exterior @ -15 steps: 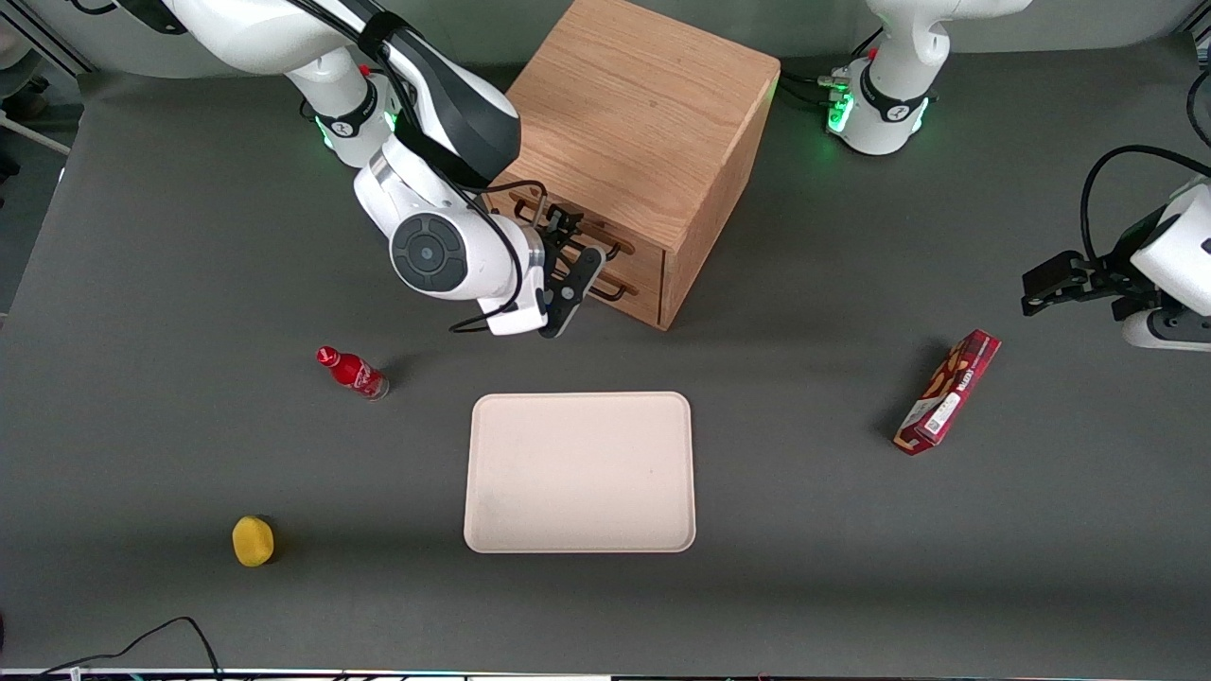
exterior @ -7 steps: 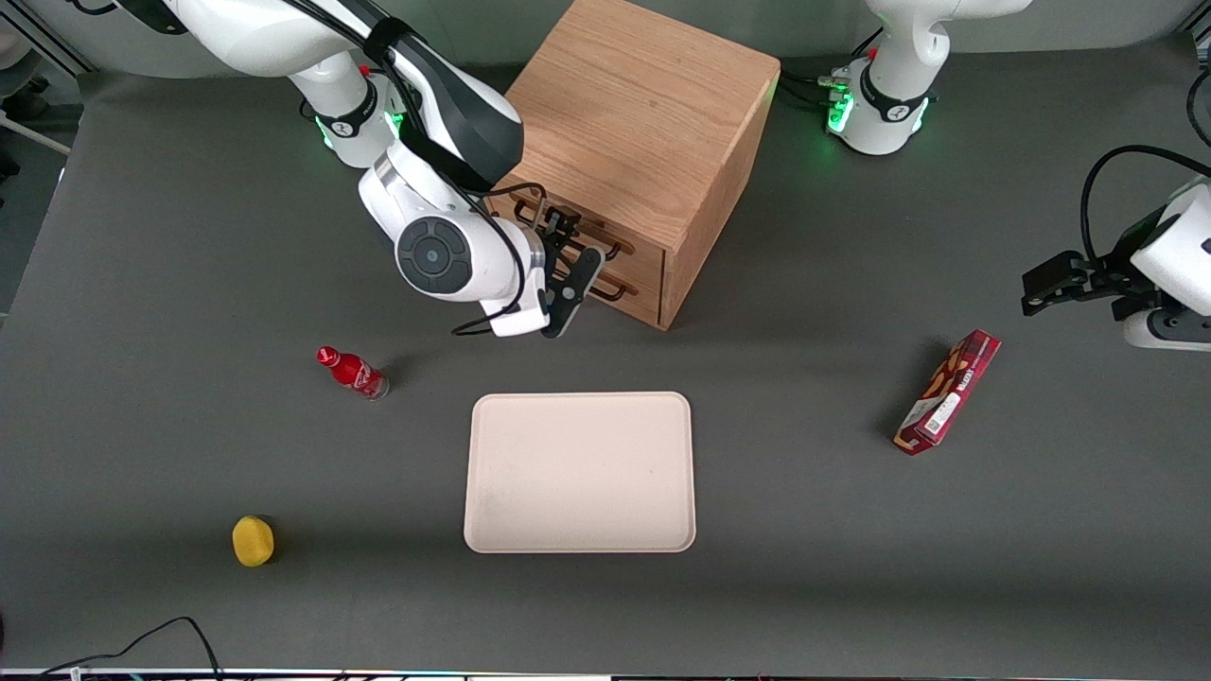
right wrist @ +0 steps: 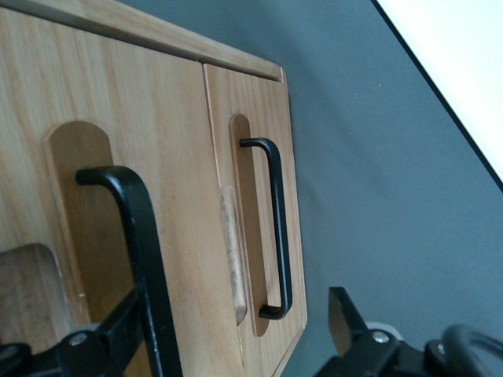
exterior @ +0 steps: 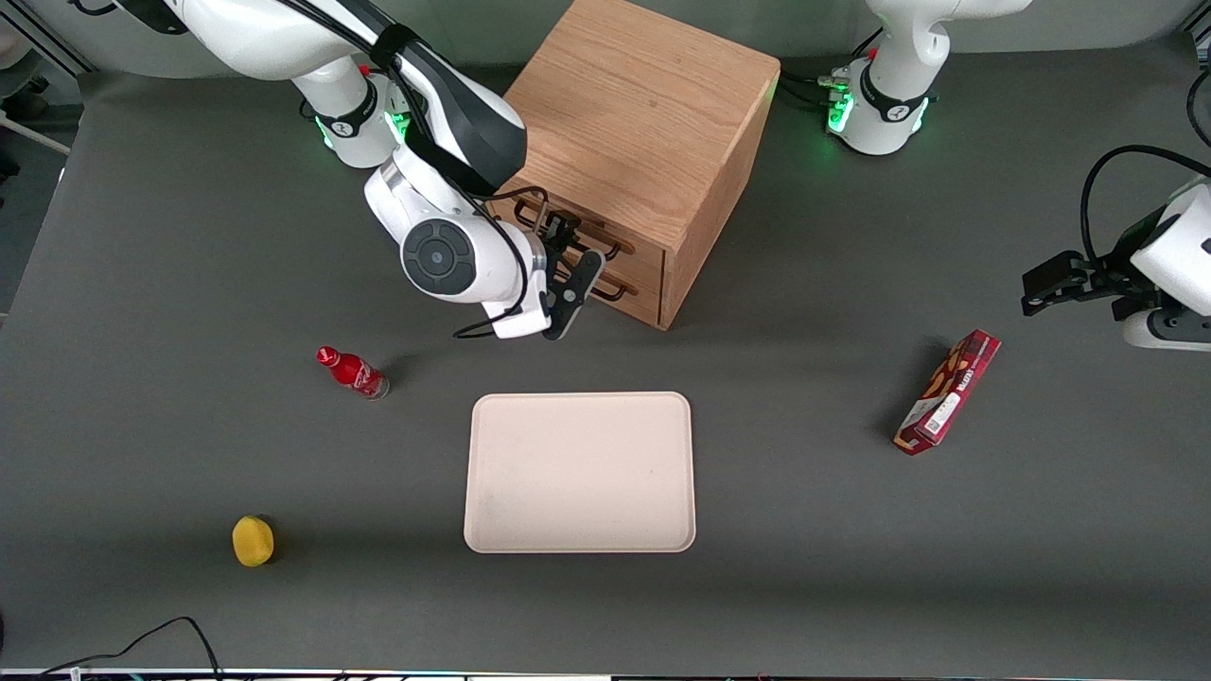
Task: Open upper drawer
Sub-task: 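Pull the upper drawer outward from the cabinet with the right gripper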
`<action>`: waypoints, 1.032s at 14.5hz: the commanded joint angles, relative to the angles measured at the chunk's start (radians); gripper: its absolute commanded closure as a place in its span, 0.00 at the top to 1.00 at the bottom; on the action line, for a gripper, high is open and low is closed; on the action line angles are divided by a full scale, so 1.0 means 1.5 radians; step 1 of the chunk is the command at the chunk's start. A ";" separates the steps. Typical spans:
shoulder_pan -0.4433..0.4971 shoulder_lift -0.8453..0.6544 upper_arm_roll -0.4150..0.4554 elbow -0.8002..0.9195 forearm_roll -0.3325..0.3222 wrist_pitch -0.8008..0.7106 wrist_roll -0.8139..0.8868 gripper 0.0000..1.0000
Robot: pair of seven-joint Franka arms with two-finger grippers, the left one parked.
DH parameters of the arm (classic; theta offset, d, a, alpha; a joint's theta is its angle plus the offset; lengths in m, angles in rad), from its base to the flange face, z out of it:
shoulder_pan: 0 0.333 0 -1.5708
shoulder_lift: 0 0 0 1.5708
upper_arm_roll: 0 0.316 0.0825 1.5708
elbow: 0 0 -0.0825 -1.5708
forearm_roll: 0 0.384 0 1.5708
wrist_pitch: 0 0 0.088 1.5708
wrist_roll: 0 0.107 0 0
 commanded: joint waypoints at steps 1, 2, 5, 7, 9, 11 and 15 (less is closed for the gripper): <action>0.003 -0.017 -0.003 -0.024 -0.011 0.017 -0.017 1.00; 0.003 -0.021 -0.002 -0.032 -0.011 0.027 -0.017 1.00; 0.003 -0.043 -0.002 -0.072 -0.011 0.064 -0.020 1.00; 0.003 -0.044 -0.002 -0.072 -0.011 0.064 -0.020 1.00; 0.004 -0.043 -0.002 -0.072 -0.012 0.066 -0.020 1.00; 0.004 -0.039 -0.002 -0.071 -0.020 0.068 -0.020 1.00; 0.002 -0.035 -0.002 -0.066 -0.029 0.069 -0.019 1.00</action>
